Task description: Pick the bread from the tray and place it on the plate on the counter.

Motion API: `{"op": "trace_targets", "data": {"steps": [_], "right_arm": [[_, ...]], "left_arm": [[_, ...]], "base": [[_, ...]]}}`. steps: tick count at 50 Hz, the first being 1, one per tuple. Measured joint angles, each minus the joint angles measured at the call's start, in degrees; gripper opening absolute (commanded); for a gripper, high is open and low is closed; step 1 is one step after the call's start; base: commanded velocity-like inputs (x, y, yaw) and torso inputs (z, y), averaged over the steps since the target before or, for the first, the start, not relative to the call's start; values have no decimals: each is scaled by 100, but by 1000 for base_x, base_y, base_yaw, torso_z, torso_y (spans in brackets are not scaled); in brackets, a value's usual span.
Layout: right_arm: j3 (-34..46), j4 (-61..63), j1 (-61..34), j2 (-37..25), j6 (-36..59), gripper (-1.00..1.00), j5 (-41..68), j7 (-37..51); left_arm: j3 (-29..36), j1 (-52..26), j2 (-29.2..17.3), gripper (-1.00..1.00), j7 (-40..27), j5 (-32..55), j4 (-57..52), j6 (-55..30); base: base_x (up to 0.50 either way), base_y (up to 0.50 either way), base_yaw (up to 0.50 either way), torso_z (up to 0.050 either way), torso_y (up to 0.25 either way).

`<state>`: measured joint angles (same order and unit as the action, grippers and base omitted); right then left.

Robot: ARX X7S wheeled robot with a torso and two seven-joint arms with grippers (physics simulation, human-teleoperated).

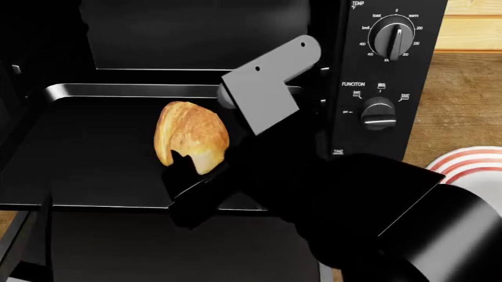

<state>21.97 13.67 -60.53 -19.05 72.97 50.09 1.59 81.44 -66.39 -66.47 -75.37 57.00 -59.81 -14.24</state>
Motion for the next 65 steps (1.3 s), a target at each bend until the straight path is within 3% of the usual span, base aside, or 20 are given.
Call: {"op": "trace_targets", "data": {"steps": [20,21,43,65], "right_arm": [[328,-477,-176,97,-275,100,-201,-199],[341,-497,-176,100,-291,-100,-209,-209],[102,-494,-117,117,-308,-100,-8,-21],[-1422,1065,236,-24,640,-100,1702,1394]], "left_arm": [[665,-444,-57,100,-131,-95,1,299],[696,-465,-58,100,-137,-100,1,312],[1150,-764,-78,100,-212,-148,34,475],[1419,-890,-129,100,-250,-237,22,603]], "base": [[0,0,0,0,0],[0,0,0,0,0],[0,0,0,0,0],[0,0,0,0,0]]}}
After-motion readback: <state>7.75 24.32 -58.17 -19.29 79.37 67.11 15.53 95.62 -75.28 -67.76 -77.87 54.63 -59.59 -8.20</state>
